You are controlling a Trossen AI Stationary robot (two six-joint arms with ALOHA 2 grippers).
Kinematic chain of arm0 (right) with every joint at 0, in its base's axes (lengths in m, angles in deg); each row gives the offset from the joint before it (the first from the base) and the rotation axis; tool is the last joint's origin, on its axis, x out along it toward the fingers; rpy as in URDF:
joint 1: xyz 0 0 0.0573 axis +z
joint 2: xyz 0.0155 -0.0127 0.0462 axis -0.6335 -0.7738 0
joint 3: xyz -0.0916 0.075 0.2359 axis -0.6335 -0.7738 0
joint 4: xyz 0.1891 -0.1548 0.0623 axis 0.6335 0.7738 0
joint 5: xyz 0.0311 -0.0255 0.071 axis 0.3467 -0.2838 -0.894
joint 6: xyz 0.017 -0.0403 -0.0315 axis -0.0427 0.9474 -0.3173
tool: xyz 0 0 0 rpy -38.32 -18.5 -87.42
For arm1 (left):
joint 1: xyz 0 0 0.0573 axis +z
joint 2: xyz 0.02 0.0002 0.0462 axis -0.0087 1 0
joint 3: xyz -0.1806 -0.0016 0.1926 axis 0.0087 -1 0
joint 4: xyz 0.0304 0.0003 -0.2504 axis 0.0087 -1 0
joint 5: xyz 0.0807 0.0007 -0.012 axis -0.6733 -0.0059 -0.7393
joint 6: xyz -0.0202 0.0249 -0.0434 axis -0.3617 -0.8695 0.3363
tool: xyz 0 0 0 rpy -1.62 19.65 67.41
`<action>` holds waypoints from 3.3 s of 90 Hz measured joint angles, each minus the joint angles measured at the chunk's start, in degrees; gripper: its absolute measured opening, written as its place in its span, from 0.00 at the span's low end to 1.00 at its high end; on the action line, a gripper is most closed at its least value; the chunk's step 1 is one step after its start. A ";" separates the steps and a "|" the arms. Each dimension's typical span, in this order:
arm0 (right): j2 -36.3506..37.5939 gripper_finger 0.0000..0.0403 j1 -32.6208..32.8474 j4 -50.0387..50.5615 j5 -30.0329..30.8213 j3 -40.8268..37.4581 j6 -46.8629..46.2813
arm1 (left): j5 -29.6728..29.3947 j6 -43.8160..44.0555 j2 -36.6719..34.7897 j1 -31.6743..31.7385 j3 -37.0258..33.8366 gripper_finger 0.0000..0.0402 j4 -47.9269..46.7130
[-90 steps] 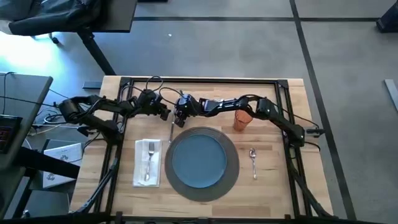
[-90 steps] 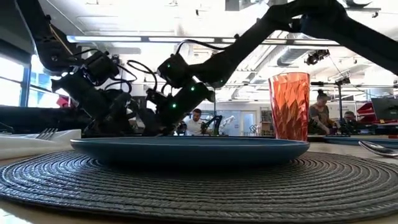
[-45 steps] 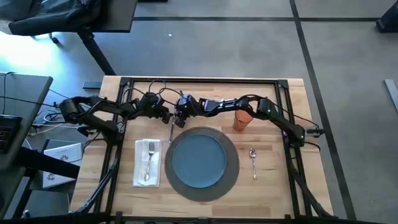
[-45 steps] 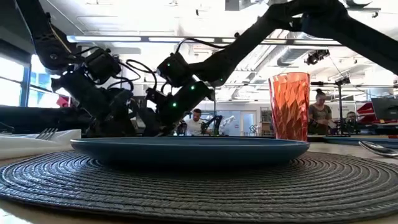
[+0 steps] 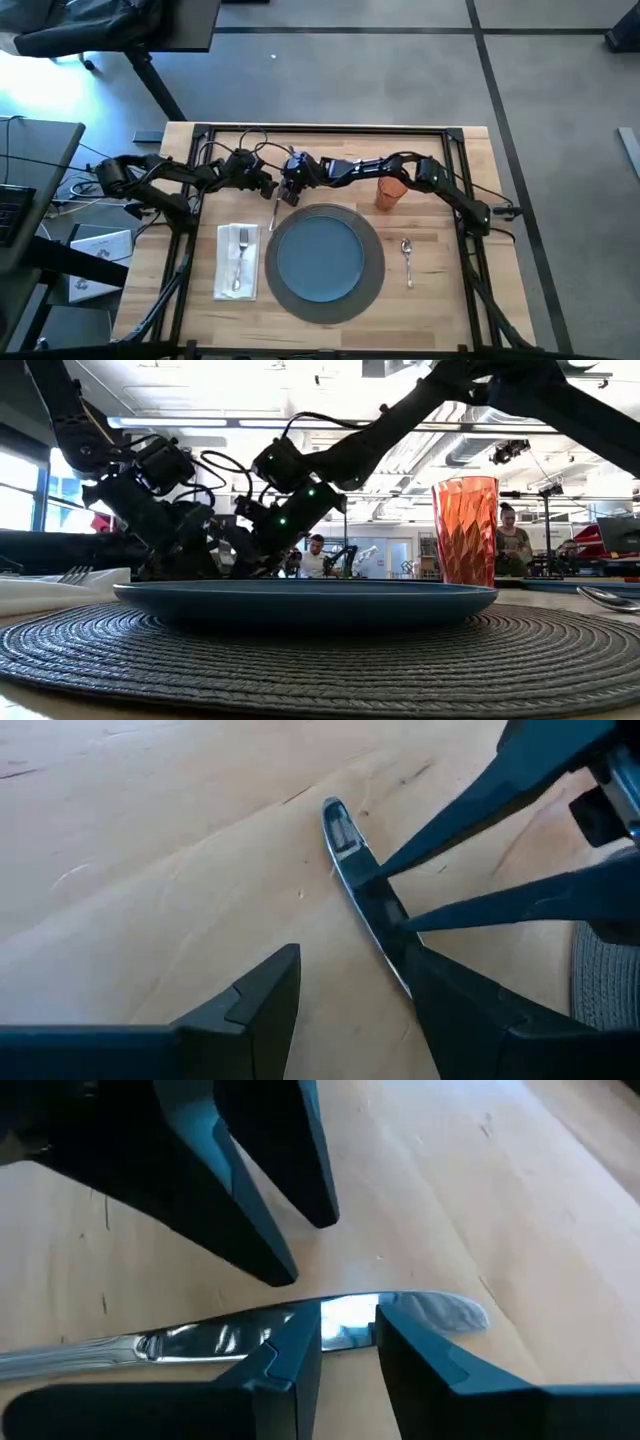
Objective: Set table place
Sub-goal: Put the silver table knife to the right of the gray table mat
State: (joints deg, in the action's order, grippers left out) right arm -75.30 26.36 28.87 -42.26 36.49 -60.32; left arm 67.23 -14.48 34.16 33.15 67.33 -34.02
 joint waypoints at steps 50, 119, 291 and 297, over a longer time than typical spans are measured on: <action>0.00 0.21 0.26 2.27 -0.10 0.03 -0.21 | -0.24 -0.04 0.00 0.00 0.00 0.42 -0.04; -0.78 0.21 0.26 1.83 0.95 0.13 -0.08 | -0.14 5.26 2.21 -2.66 1.88 0.42 0.37; 11.08 0.21 0.59 14.63 1.24 0.09 1.30 | 4.76 -8.38 -0.37 -3.93 6.21 0.00 -4.79; 13.63 0.21 0.71 17.96 1.34 0.04 1.37 | 4.70 -9.84 -2.76 -4.27 6.08 0.00 -5.53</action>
State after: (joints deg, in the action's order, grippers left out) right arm -61.68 27.07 46.82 -40.92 36.53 -58.94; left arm 71.93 -24.33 31.41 28.88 73.40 -39.55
